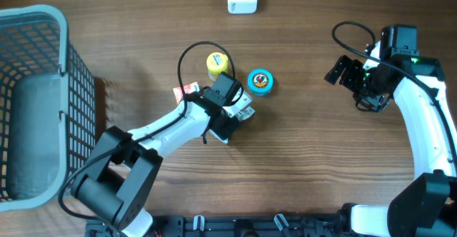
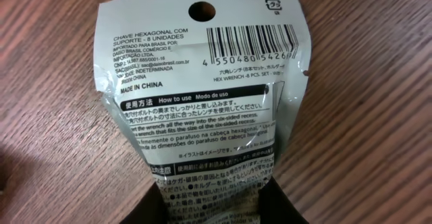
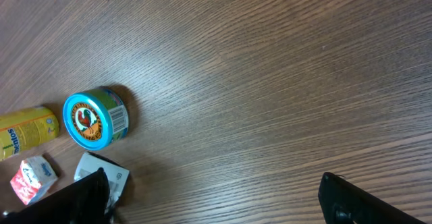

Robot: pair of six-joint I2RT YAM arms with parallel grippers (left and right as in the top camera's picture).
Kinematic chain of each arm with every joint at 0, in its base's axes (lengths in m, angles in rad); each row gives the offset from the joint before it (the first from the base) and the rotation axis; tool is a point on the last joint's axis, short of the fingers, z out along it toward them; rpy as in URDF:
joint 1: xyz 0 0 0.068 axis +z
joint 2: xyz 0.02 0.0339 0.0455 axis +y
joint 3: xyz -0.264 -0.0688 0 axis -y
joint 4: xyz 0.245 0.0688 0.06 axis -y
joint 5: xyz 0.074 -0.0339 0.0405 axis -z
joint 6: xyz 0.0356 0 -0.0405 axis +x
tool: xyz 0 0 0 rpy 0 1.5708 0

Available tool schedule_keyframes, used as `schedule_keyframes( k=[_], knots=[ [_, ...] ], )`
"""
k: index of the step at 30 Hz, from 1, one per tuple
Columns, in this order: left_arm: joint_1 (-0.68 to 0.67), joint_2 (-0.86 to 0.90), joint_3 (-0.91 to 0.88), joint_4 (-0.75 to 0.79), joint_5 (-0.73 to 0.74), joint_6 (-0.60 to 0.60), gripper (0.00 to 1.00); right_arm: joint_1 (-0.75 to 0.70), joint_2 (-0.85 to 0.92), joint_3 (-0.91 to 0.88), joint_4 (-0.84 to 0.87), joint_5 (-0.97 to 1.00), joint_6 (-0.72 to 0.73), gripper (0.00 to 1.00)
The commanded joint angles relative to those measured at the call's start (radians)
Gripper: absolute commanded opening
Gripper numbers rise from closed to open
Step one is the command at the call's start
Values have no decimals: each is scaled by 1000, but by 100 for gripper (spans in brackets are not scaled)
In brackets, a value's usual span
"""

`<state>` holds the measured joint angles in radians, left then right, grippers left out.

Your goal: Scan the item barcode

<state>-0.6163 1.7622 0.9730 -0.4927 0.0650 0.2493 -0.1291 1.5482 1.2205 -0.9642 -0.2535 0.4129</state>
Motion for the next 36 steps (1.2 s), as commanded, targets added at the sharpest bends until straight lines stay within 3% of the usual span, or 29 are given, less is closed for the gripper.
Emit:
schedule_keyframes(
  k=[1, 11, 25, 36],
  knots=[
    [-5, -50, -6, -5, 15, -22, 7, -3, -9, 18, 2, 13, -19, 100],
    [-5, -151, -6, -43, 15, -23, 9, -3, -9, 18, 5, 13, -19, 100],
    [-11, -534, -6, -134, 69, -59, 12, -3, -9, 18, 6, 13, -18, 100],
    [-136, -656, -6, -171, 72, -74, 12, -3, -9, 18, 6, 13, -18, 100]
  ],
)
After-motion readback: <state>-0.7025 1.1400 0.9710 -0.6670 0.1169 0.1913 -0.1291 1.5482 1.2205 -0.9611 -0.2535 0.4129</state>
